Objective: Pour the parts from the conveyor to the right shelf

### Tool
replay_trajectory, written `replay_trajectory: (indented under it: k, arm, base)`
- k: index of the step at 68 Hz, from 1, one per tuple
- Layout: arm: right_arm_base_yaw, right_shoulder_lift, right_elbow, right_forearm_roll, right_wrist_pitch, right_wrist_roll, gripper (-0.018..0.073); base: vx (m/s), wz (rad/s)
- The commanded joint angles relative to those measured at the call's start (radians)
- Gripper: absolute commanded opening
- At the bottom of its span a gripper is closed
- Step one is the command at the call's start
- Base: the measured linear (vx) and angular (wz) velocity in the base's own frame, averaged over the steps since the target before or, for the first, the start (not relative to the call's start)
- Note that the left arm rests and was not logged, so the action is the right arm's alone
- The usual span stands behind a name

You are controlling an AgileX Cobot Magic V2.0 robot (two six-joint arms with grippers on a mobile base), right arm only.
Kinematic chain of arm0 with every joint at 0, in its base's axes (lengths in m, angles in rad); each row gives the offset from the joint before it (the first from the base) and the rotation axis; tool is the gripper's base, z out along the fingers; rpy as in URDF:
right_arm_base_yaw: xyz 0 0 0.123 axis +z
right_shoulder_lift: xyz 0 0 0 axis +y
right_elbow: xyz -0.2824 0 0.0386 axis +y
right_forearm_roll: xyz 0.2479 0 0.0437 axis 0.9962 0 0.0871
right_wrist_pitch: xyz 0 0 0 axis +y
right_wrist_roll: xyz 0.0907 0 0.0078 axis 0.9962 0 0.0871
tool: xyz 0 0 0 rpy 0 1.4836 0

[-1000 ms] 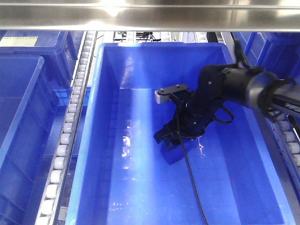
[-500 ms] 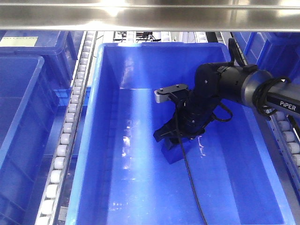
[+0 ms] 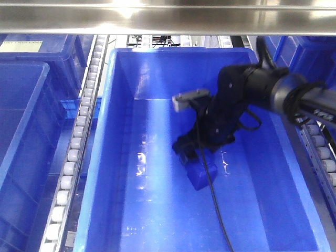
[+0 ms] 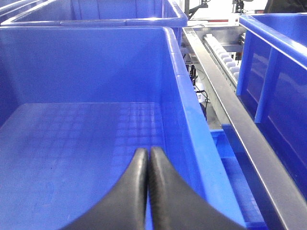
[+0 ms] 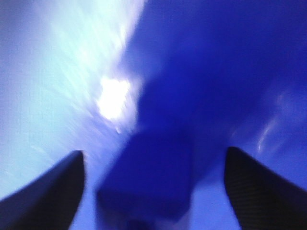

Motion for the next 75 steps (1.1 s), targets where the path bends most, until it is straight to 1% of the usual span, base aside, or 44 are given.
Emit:
replay_trajectory:
  k: [1,9,15,22,23,31,51,62,69,75]
  arm:
    - [-0.003,-0.077,-0.031,0.002,-0.009,0.004,0.0575]
    - [-0.003,-0.107,-0.031,0.005,0.000,0.018,0.0519]
    - [-0.003,-0.139,-0.029,0.004,0.000,0.040,0.0428]
    - [-0.003,-0.179,-0.019,0.001,-0.015,0.051,0.0258]
    - [-0.003,-0.185,-0.015,0.001,-0.020,0.051,0.0218]
    - [-0.003,-0.259,0.057,0.004,-0.092,0.051,-0.0016]
    - [-0.003,-0.489,0.377,0.005,-0.340,0.050,-0.0011]
    - [-0.003,-0.654,0.550,0.005,-0.480,0.050,-0.0011]
    - [-0.003,-0.771,0.652,0.005,-0.547,0.050,-0.0011]
    - [-0.003,-0.872,0.723,0.005,-0.575,0.048,-0.0011]
  base:
    - [0.00,0.00]
    - [0.00,0.00]
    - [0.00,0.00]
    - [0.00,0.00]
    - [0.00,0.00]
    - [0.00,0.00]
    - [0.00,0.00]
    - [0.00,0.00]
    - [0.00,0.00]
    - [0.00,0.00]
